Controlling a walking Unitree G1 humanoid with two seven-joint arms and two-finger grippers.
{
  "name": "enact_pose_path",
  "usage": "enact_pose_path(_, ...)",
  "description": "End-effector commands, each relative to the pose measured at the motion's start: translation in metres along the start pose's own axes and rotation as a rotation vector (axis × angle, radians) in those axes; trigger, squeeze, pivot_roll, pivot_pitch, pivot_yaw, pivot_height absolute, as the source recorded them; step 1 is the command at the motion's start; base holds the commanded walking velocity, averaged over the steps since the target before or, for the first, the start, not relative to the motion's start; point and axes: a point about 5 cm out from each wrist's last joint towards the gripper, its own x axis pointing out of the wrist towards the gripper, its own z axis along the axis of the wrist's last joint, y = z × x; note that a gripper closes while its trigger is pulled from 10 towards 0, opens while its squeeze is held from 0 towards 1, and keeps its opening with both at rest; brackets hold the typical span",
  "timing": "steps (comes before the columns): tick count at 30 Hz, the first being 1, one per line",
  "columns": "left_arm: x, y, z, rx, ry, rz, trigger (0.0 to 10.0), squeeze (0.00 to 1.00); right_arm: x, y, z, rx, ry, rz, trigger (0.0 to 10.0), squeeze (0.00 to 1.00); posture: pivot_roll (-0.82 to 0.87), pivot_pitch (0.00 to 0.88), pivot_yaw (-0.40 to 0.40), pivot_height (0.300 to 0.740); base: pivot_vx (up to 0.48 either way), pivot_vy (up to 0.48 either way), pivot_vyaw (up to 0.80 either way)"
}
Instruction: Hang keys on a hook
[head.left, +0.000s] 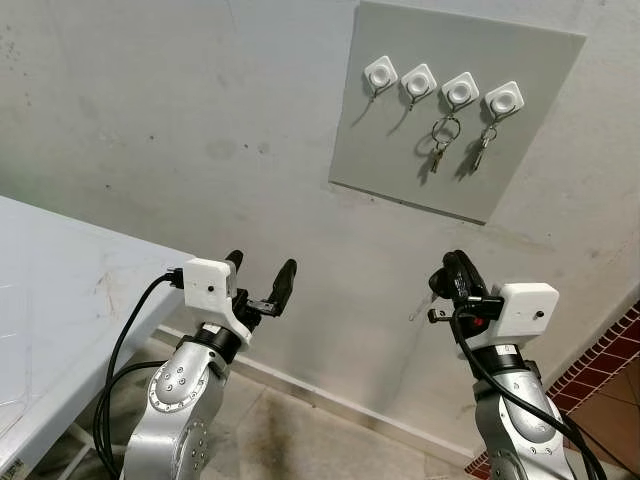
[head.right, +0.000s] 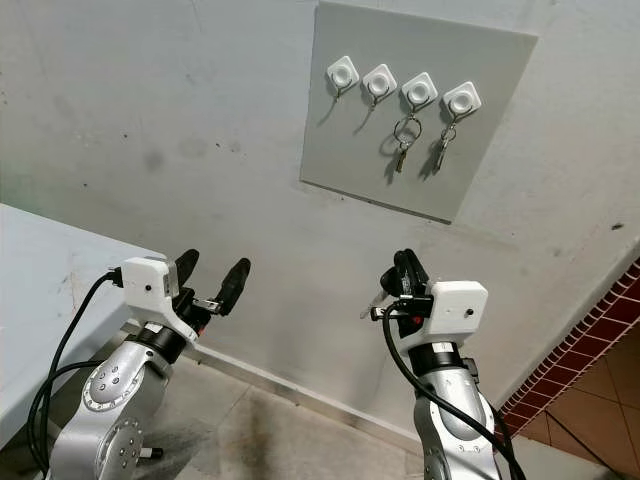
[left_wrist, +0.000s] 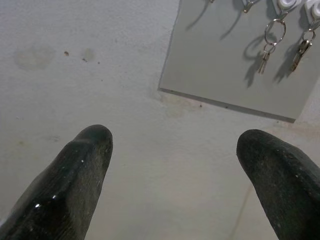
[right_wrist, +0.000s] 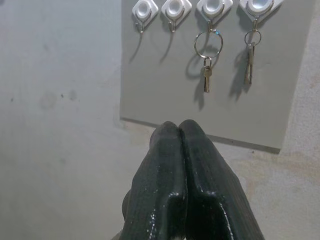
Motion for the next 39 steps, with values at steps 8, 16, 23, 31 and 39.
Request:
enact_pose_path(8,-0.002,0.011,-0.001,0.04,0.023,-0.029,10.0,0.0,0.0,-0.022,-0.001,-0.066,0.011,-0.004,10.0,0.0,0.02,0.0,-0.067,0.74,0.064,0.0,0.0)
enact_pose_path(16,0.005,0.017,0.012,0.043,-0.022,-0.021,10.0,0.0,0.008,-0.017,0.007,-0.053,-0.03,0.004,10.0,0.0,0.02,0.0,-0.068,0.74,0.29,0.0,0.0)
enact_pose_path(23,0.002,0.015,0.009,0.04,-0.009,-0.034,10.0,0.0,0.004,-0.014,0.004,-0.048,-0.021,0.005,10.0,0.0,0.02,0.0,-0.064,0.74,0.341,0.0,0.0)
enact_pose_path(31,0.002,0.012,0.007,0.027,-0.005,-0.038,10.0,0.0,0.002,-0.014,0.004,-0.046,-0.018,0.001,10.0,0.0,0.01,0.0,-0.062,0.74,0.353,0.0,0.0)
enact_pose_path(39,0.003,0.011,0.007,0.024,-0.005,-0.04,10.0,0.0,0.002,-0.013,0.004,-0.043,-0.015,0.002,10.0,0.0,0.01,0.0,-0.064,0.74,0.354,0.0,0.0)
